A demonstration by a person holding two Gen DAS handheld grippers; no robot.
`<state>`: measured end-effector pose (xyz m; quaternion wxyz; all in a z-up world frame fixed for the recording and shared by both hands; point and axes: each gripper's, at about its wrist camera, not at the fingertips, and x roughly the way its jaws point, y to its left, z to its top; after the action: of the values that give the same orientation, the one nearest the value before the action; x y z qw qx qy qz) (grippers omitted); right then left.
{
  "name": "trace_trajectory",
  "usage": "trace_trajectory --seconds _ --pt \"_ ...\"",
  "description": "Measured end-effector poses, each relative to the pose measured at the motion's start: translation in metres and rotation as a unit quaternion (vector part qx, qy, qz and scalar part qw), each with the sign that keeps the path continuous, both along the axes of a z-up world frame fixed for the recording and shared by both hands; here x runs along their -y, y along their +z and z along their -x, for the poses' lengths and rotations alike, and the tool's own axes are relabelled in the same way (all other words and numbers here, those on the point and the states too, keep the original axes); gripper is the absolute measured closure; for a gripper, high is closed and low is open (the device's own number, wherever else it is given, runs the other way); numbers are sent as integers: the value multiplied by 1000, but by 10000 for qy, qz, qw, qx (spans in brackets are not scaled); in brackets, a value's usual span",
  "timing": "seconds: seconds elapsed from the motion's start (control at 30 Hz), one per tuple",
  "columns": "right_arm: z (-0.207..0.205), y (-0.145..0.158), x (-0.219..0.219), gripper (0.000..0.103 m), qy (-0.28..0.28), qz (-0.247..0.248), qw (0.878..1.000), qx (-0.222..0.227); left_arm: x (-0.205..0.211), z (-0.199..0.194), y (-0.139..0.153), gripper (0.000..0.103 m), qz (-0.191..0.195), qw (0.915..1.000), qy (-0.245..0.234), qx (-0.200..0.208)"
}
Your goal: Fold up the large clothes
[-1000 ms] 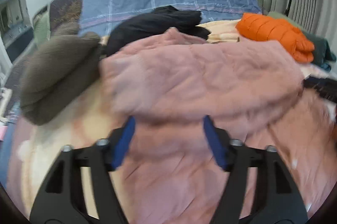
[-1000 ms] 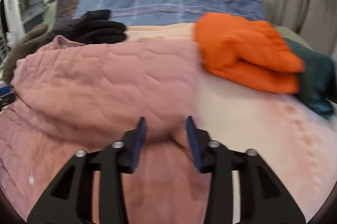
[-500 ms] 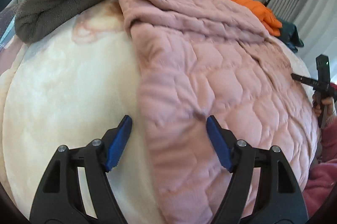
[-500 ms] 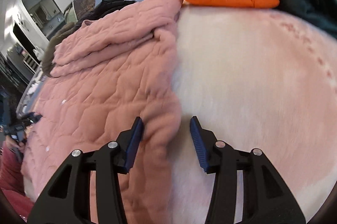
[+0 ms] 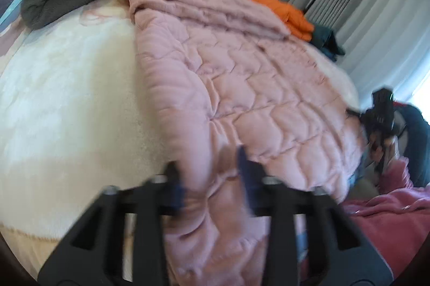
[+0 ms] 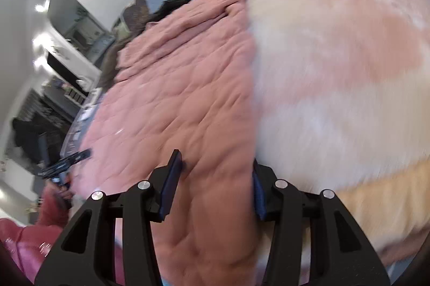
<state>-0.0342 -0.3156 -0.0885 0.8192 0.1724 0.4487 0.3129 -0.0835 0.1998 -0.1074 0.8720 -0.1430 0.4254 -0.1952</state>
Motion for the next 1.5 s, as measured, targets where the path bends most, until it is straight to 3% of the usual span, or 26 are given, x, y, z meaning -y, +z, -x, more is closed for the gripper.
trace_trajectory --seconds 0.1,0.17,0.2,0.27,0.3,0.33,0.4,0.47,0.57,0.63,0.73,0.8,0.93,1.13,1.27,1.37,1.43,1.5 --pt "1 -2 -2 54 52 -63 10000 35 -5 -3 5 83 72 9999 108 73" --pt "-2 -2 -4 58 22 -230 9997 -3 -8 -12 -5 68 30 9995 261 -201" --pt "-2 1 -7 70 23 -300 9995 46 -7 -18 -15 53 36 9986 221 -470" --pt "-2 9 -9 88 -23 -497 9986 169 -3 -17 -18 56 -52 9989 223 -416" --pt "-2 14 -6 91 -89 -700 9974 171 1 -15 -14 77 -136 9989 252 -381" --pt "-2 22 -2 92 -178 -1007 9946 185 5 -11 -2 90 -177 9991 257 -274" --pt "-2 41 6 94 -290 -1468 9883 302 9 -4 27 93 -274 9990 340 128" --pt "1 71 9 94 -321 -1655 9837 619 10 6 65 94 -125 9970 413 639" --pt "14 115 11 94 -271 -1732 9770 1210 19 24 124 94 0 9891 276 1449" --pt "33 143 20 94 -263 -1765 9707 1612 34 46 156 94 -290 9800 126 1964" --pt "71 169 36 94 -413 -1395 9679 2048 41 73 176 91 -540 9727 49 2256" --pt "85 167 39 93 -548 -1042 9723 2020 34 82 174 89 -479 9760 81 2123" --pt "67 135 34 93 -611 -924 9825 1497 26 67 147 87 -446 9865 220 1562" --pt "-13 137 11 93 -898 -1056 9794 1468 23 3 149 88 -634 9881 449 1329" --pt "-81 129 -1 92 -1376 -632 9775 1470 11 -50 144 86 -745 9866 740 1248" --pt "-141 95 -17 87 -1540 -307 9827 982 -1 -111 110 86 -999 9871 1038 696" --pt "-169 66 -26 80 -1585 150 9863 422 -8 -149 67 85 -977 9881 1188 -11" --pt "-170 56 -26 77 -1610 200 9856 483 -12 -157 51 85 -819 9886 1264 -61"
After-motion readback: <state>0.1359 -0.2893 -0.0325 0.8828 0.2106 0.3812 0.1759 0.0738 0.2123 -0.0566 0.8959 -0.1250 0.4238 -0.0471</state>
